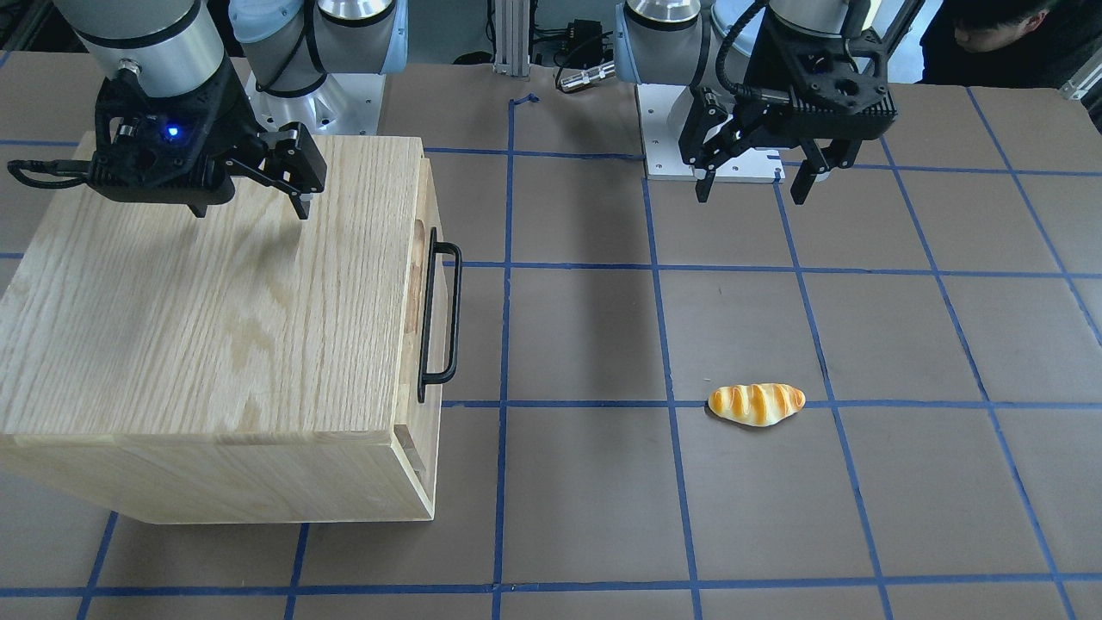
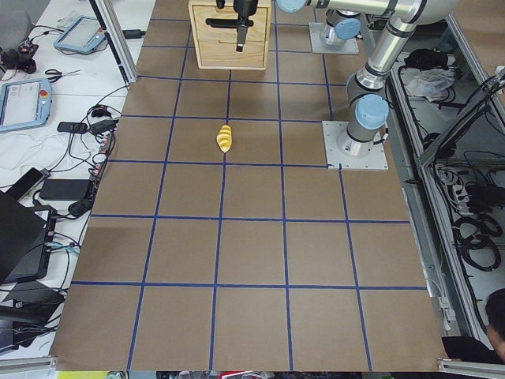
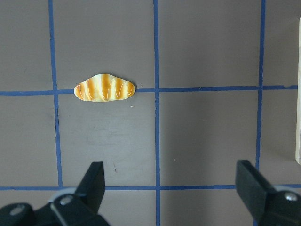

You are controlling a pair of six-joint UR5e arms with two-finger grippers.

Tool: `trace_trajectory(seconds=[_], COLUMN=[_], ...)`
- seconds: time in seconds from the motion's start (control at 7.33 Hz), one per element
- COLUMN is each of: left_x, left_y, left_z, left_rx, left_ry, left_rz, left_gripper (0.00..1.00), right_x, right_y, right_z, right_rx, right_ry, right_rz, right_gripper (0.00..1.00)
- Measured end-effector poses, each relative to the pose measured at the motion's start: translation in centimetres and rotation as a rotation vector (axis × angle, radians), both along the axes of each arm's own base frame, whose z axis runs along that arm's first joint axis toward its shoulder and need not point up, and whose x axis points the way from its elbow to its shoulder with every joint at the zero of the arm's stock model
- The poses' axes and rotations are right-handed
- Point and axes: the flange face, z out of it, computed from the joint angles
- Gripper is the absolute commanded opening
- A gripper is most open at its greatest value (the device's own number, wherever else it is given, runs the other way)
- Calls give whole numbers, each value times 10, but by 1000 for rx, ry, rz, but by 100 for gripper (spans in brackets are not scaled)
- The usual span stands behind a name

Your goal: Open upper drawer

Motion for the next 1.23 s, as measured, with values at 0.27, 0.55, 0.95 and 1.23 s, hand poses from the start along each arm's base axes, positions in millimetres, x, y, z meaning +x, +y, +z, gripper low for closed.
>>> trace_trajectory(seconds=[0.27, 0.55, 0.95, 1.23], left_x=[-12, -52, -124, -156], left_y=[-13, -31, -54, -65], left_z=[-19, -51, -90, -114], left_rx=[43, 102, 92, 89], left_ry=[73, 207, 362, 444], left_rz=[3, -10, -60, -89], left_gripper=[100, 100, 100, 100], right_x=[0, 0, 0, 0], right_y=[0, 0, 0, 0], right_z=[-1, 0, 0, 0], right_rx=[1, 0, 0, 0], right_ry=[0, 0, 0, 0], right_rz=[0, 0, 0, 1], right_gripper=[100, 100, 100, 100])
